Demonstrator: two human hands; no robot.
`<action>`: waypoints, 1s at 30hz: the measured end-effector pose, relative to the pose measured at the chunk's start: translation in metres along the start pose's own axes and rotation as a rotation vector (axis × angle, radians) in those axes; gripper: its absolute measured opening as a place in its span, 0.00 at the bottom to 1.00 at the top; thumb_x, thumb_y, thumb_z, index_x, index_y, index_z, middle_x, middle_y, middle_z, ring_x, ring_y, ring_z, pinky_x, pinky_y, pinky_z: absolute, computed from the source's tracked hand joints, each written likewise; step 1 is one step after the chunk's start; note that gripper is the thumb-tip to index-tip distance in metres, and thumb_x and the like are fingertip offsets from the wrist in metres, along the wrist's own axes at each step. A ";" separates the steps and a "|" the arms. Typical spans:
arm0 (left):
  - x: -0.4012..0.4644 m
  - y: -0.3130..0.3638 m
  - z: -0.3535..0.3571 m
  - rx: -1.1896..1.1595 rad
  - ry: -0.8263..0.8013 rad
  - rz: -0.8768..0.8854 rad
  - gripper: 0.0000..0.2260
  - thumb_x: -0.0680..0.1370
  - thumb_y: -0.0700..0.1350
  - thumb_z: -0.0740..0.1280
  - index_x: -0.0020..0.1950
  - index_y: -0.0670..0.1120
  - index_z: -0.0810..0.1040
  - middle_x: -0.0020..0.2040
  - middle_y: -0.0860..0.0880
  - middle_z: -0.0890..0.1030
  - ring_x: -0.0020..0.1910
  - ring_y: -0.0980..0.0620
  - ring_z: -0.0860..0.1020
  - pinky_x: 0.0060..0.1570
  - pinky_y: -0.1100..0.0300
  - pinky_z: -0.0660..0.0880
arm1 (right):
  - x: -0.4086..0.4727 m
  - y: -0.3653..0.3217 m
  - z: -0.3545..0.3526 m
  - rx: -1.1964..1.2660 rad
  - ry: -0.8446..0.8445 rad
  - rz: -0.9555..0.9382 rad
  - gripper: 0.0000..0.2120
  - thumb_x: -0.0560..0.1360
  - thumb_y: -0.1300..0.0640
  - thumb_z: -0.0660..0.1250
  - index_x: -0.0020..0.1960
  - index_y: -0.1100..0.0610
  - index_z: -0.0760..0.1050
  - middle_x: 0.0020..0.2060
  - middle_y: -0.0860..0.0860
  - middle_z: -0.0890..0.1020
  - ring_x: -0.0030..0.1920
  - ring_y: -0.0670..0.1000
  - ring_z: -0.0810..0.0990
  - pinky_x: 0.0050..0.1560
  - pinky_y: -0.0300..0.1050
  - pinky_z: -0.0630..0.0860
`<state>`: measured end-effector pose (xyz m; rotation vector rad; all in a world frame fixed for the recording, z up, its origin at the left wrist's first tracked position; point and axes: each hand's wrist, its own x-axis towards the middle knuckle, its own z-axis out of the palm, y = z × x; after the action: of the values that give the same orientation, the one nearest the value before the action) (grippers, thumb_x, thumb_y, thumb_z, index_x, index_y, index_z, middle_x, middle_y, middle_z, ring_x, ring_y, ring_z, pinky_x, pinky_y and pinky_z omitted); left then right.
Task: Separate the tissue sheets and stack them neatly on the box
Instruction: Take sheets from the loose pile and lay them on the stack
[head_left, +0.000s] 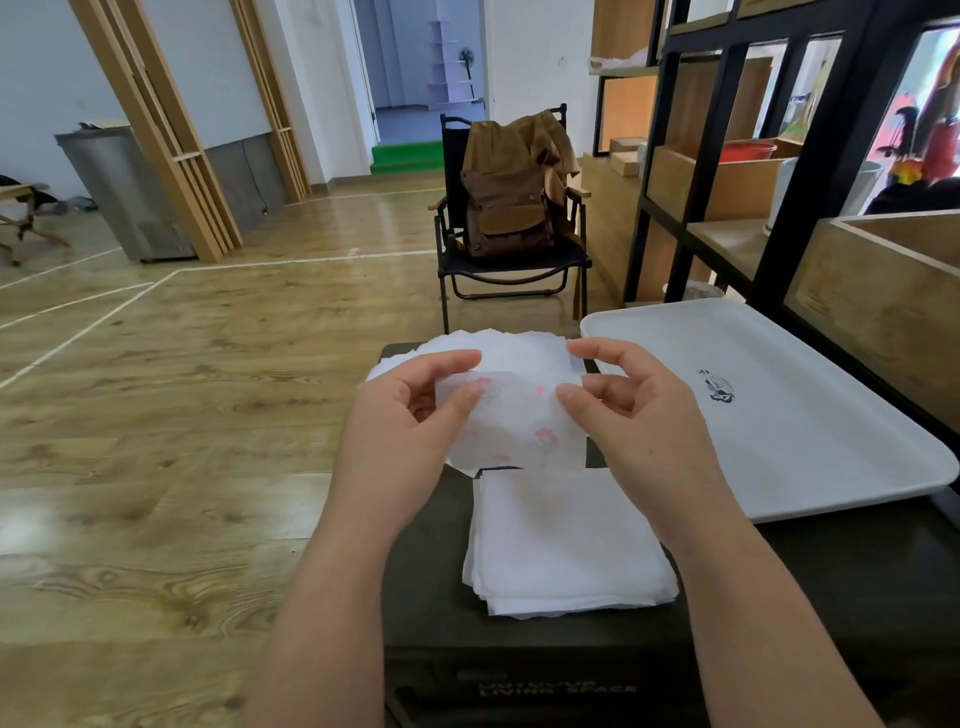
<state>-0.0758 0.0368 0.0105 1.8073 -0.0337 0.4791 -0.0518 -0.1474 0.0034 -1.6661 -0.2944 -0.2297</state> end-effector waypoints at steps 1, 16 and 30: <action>0.000 0.000 0.001 -0.001 -0.013 0.000 0.13 0.76 0.44 0.72 0.48 0.65 0.83 0.49 0.61 0.85 0.51 0.55 0.82 0.54 0.61 0.78 | 0.000 0.000 0.000 0.003 -0.003 0.009 0.11 0.76 0.54 0.69 0.54 0.39 0.76 0.40 0.49 0.85 0.42 0.50 0.84 0.37 0.41 0.81; -0.001 0.001 0.003 0.102 0.016 0.008 0.08 0.75 0.46 0.74 0.51 0.59 0.84 0.40 0.61 0.82 0.40 0.64 0.77 0.43 0.73 0.72 | -0.001 0.003 -0.002 -0.084 0.012 0.043 0.09 0.76 0.54 0.69 0.46 0.39 0.79 0.37 0.48 0.86 0.43 0.47 0.84 0.49 0.52 0.82; -0.003 0.002 0.000 0.294 0.102 0.093 0.05 0.75 0.51 0.72 0.41 0.60 0.80 0.47 0.64 0.78 0.47 0.64 0.77 0.41 0.72 0.70 | 0.000 0.004 -0.001 -0.267 0.110 -0.047 0.05 0.74 0.47 0.69 0.40 0.41 0.77 0.35 0.40 0.80 0.39 0.42 0.78 0.38 0.44 0.78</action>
<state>-0.0789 0.0351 0.0113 2.0723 0.0245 0.6694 -0.0503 -0.1488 0.0004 -1.9028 -0.2267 -0.4090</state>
